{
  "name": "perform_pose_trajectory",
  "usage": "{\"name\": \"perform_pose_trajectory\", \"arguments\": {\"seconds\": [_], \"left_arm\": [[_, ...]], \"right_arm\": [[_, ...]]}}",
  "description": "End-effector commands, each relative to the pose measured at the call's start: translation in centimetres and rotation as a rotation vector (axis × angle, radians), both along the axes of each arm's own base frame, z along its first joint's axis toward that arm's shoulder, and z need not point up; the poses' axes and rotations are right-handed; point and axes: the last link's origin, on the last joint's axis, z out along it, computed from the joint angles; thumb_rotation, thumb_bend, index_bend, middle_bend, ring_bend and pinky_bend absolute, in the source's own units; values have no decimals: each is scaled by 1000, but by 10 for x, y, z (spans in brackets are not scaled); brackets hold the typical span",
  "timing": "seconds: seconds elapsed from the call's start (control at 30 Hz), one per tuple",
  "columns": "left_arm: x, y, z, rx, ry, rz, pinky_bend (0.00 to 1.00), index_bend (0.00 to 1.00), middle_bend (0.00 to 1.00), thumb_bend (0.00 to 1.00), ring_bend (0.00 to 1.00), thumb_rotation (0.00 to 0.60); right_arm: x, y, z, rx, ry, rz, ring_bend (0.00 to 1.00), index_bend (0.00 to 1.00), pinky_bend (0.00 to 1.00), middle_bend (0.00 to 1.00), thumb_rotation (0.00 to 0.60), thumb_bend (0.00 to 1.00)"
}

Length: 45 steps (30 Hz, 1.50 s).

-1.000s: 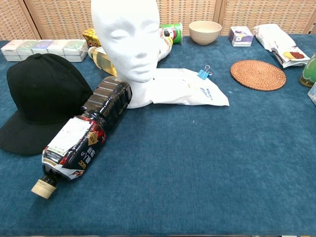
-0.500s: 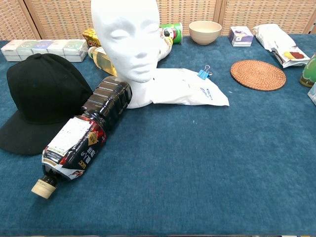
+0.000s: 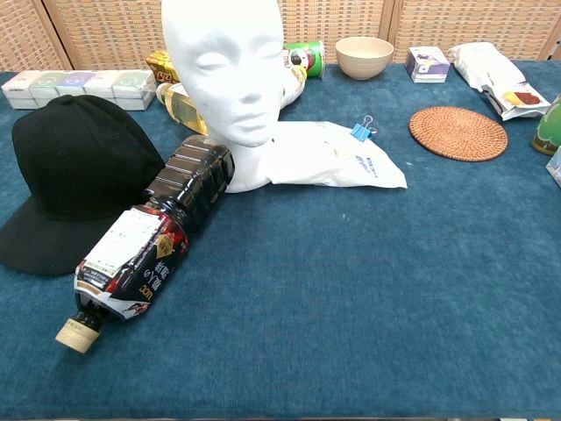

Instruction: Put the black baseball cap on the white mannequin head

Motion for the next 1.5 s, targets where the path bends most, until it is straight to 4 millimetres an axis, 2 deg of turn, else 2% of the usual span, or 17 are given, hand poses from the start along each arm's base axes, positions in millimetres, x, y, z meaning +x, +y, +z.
{"name": "perform_pose_trajectory", "arguments": {"seconds": [0.03, 0.77, 1.17, 1.5], "left_arm": [[1, 1, -8, -23, 9, -8, 634, 599, 638, 90, 517, 600], [-8, 12, -77, -128, 15, -26, 634, 599, 638, 84, 518, 600], [-9, 24, -101, -115, 10, -39, 634, 599, 638, 83, 518, 600], [-9, 26, -113, -137, 10, -48, 634, 599, 638, 84, 517, 600]], "right_arm": [[0, 1, 0, 1, 0, -1, 516, 362, 506, 459, 600, 149], [-1, 2, 0, 3, 3, -8, 516, 360, 506, 459, 600, 149], [-2, 2, 0, 1, 6, -15, 516, 360, 506, 459, 600, 150], [-5, 2, 0, 4, 6, -22, 515, 360, 506, 459, 600, 148]]}}
